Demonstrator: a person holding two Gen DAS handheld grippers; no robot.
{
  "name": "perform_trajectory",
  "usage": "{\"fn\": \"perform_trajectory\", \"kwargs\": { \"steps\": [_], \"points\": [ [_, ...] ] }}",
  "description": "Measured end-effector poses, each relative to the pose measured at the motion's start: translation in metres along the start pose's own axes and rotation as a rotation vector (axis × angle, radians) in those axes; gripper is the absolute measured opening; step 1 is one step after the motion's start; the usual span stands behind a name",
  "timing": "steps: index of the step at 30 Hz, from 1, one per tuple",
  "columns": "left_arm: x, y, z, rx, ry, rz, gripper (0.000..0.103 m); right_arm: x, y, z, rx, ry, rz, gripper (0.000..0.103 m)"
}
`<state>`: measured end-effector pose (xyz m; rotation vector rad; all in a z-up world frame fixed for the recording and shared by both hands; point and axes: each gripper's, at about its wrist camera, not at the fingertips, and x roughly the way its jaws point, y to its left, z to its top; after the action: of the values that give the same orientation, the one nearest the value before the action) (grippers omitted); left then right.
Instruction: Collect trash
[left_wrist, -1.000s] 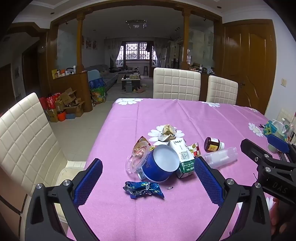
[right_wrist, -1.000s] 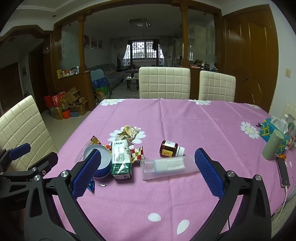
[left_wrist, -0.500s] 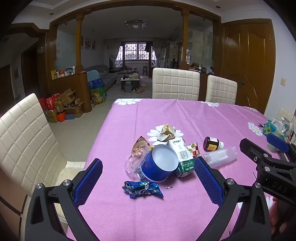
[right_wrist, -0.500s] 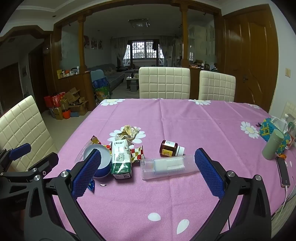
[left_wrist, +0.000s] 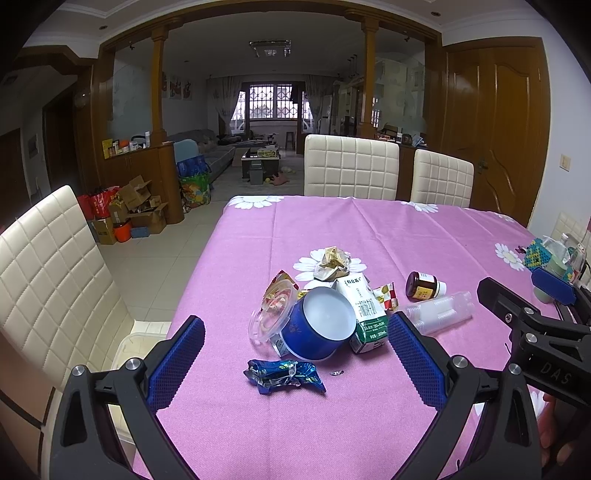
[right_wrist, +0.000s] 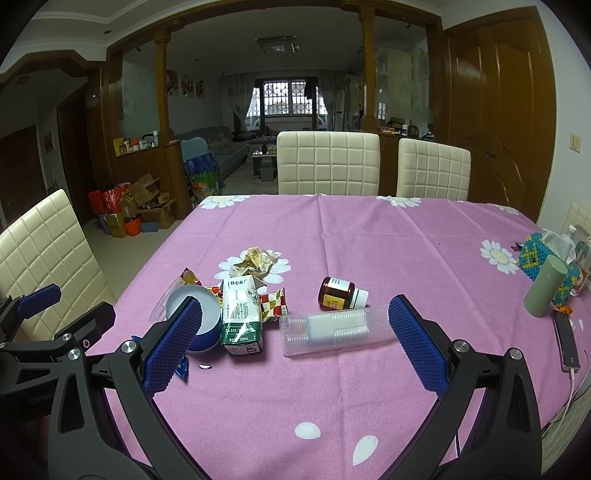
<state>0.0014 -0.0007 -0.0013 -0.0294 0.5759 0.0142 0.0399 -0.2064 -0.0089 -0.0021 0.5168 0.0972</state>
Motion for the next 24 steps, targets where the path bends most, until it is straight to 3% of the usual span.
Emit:
{"fn": "perform_trajectory", "kwargs": {
  "steps": [24],
  "points": [
    [-0.0038, -0.0063, -0.0003, 0.0, 0.003, -0.003, 0.097, 0.0005, 0.001, -0.0036, 0.0, 0.002, 0.002, 0.1]
  ]
}}
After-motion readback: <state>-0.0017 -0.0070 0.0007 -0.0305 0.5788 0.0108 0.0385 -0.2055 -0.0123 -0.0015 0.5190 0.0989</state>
